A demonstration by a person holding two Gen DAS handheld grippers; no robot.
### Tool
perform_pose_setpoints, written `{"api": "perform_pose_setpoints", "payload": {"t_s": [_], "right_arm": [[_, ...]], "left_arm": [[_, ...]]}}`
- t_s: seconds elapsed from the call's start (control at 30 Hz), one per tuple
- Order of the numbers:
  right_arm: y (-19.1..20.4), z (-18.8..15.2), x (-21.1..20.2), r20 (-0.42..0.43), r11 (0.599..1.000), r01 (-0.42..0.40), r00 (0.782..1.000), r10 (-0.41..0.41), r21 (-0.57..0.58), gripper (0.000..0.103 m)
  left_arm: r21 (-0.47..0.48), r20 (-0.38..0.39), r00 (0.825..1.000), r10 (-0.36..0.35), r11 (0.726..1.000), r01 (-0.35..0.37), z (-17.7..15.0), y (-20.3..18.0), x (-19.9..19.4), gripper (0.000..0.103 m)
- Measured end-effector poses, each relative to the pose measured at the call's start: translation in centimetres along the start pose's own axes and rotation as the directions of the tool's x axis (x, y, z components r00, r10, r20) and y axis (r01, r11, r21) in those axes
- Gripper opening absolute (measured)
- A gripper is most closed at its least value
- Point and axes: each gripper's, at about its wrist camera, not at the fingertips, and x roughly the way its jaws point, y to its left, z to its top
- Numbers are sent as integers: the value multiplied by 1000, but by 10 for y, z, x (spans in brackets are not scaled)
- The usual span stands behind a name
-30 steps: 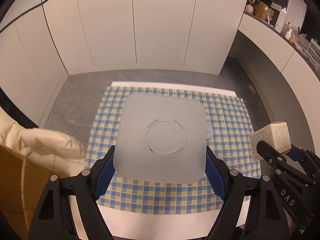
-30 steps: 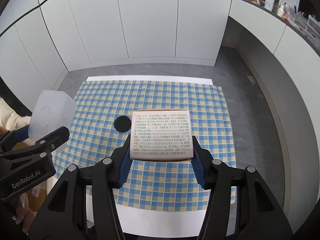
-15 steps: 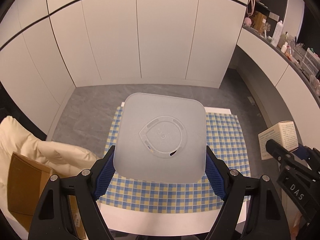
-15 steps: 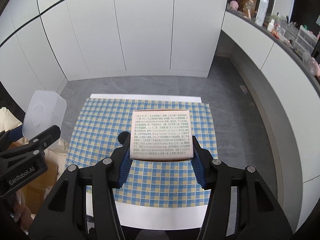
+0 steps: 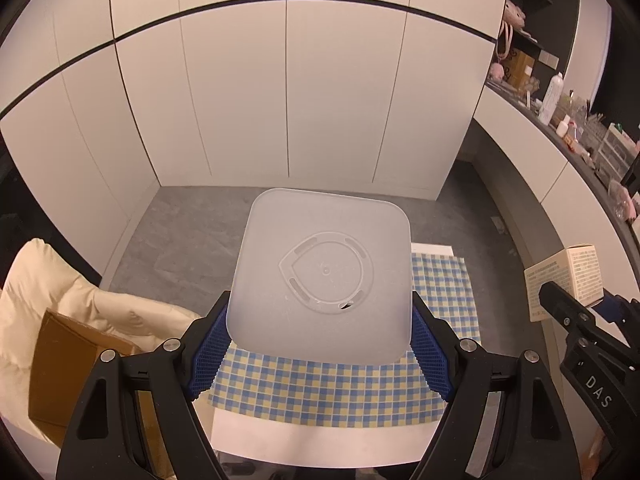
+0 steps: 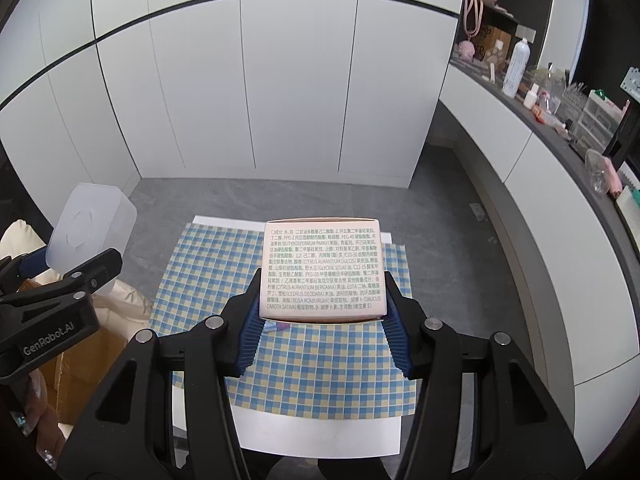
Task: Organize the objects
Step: 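Lift the clear container with the left tool while the right tool lifts the beige box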
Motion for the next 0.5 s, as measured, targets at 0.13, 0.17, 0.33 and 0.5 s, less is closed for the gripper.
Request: {"api": "perform_pose_setpoints", "payload": {"t_s": [0.13, 0.17, 0.33, 0.5], "right_arm": [[4, 6, -9, 10, 1000, -3, 1000, 3, -7, 55], [5, 8, -12, 16, 1000, -3, 1000, 3, -10, 55], [9, 11, -24, 31, 1000, 8, 999, -7, -17, 55], [8, 11, -32, 35, 1000, 5, 999, -5, -16, 55]], "left_arm": [[-7, 18, 1000, -9, 1000, 9, 5, 5, -15, 81], [-6, 23, 1000, -5, 1000, 6, 6, 6, -18, 81], [12, 38, 999, 10, 1000, -10, 7, 4, -31, 81], [7, 30, 1000, 5, 1000, -5, 6, 6, -36, 81]]}}
